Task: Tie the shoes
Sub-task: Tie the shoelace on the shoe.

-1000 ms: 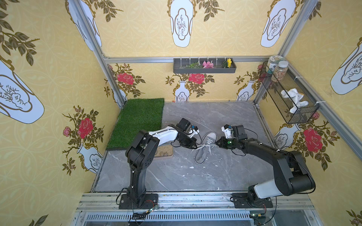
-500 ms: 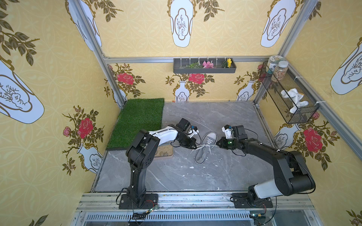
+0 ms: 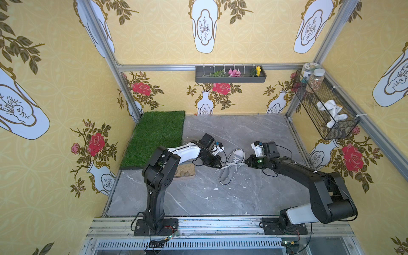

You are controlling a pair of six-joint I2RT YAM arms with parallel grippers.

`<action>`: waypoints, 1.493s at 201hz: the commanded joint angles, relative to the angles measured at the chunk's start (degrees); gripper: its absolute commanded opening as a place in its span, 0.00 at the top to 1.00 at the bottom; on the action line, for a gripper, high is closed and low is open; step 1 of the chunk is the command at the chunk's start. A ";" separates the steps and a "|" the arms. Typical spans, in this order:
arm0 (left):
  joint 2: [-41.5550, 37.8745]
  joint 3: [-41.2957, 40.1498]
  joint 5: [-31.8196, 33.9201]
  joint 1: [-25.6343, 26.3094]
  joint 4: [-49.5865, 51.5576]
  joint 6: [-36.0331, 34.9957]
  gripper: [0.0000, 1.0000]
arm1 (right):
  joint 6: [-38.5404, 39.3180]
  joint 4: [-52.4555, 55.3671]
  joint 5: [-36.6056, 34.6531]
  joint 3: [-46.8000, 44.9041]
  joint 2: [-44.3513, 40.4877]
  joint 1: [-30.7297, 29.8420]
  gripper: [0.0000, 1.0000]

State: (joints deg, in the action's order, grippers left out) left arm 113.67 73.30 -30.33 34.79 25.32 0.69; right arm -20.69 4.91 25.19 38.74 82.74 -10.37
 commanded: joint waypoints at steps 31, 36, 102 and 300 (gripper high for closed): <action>0.50 -0.85 0.49 -0.18 0.43 -0.41 1.00 | 0.80 1.10 -1.84 -0.39 -0.36 0.22 1.00; 0.56 -0.87 0.45 -0.24 0.43 -0.47 1.00 | 0.84 0.96 -1.63 -0.46 -0.39 0.26 1.00; 0.01 -0.22 -1.11 -0.08 -0.81 0.78 0.92 | 1.16 0.12 0.96 0.40 0.85 0.09 1.00; -7.06 0.08 18.15 12.79 -6.77 6.22 0.60 | 0.69 -0.26 3.00 2.56 2.95 -1.41 1.00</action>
State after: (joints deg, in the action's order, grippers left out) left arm 103.94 71.40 -16.51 46.48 15.90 6.70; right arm -20.08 5.65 27.20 40.80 85.43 -11.64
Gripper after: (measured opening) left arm 0.399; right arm 0.048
